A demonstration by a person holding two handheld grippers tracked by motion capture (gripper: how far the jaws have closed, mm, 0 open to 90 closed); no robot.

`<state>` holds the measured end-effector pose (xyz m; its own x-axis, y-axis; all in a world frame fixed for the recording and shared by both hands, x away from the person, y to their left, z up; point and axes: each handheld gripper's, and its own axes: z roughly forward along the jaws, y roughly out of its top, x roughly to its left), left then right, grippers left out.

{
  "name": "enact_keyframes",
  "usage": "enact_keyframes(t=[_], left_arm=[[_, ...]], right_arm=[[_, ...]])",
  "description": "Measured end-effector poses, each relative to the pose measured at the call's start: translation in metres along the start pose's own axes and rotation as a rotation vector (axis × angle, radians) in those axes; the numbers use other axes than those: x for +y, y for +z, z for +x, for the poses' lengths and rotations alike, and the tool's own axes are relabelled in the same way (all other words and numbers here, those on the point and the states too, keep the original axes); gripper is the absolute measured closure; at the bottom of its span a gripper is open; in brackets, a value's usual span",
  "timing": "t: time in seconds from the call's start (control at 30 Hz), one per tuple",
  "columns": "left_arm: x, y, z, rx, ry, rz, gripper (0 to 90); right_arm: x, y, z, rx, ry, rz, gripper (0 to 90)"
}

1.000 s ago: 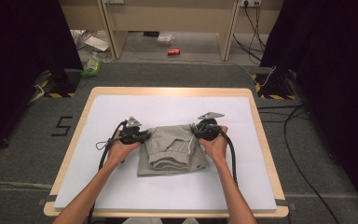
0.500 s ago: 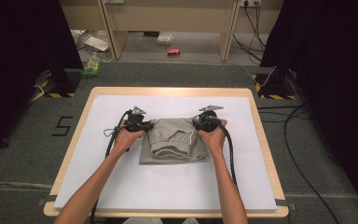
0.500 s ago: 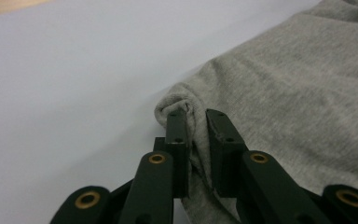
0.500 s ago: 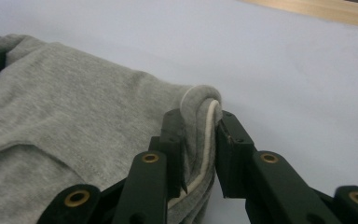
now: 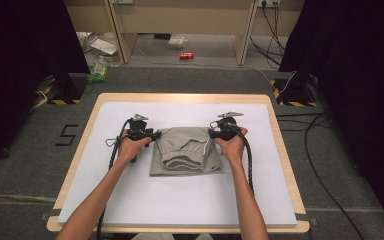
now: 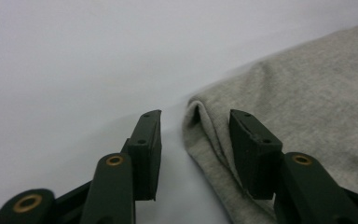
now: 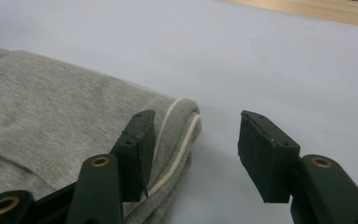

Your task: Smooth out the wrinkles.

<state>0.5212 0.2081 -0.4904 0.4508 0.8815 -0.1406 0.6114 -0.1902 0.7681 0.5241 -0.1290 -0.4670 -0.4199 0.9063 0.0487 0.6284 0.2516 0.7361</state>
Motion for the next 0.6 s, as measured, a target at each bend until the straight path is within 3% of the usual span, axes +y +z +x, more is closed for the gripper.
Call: enact_keyframes(t=[0.13, 0.23, 0.33, 0.6], left_arm=[[0.001, -0.007, 0.003, 0.029, 0.012, -0.004, 53.9], [0.001, -0.009, 0.005, -0.009, -0.023, 0.001, 51.6], [0.0, -0.012, 0.001, -0.015, -0.007, 0.007, 49.7], [-0.002, -0.028, -0.003, -0.059, -0.016, 0.021, 41.4]], right_arm=[[0.0, -0.007, -0.005, 0.003, 0.026, -0.013, 41.4], [0.001, -0.015, -0.008, -0.016, 0.024, -0.018, 40.4], [0.0, -0.022, -0.009, -0.007, 0.024, -0.015, 39.8], [-0.003, -0.036, -0.009, 0.026, 0.019, -0.043, 39.3]])
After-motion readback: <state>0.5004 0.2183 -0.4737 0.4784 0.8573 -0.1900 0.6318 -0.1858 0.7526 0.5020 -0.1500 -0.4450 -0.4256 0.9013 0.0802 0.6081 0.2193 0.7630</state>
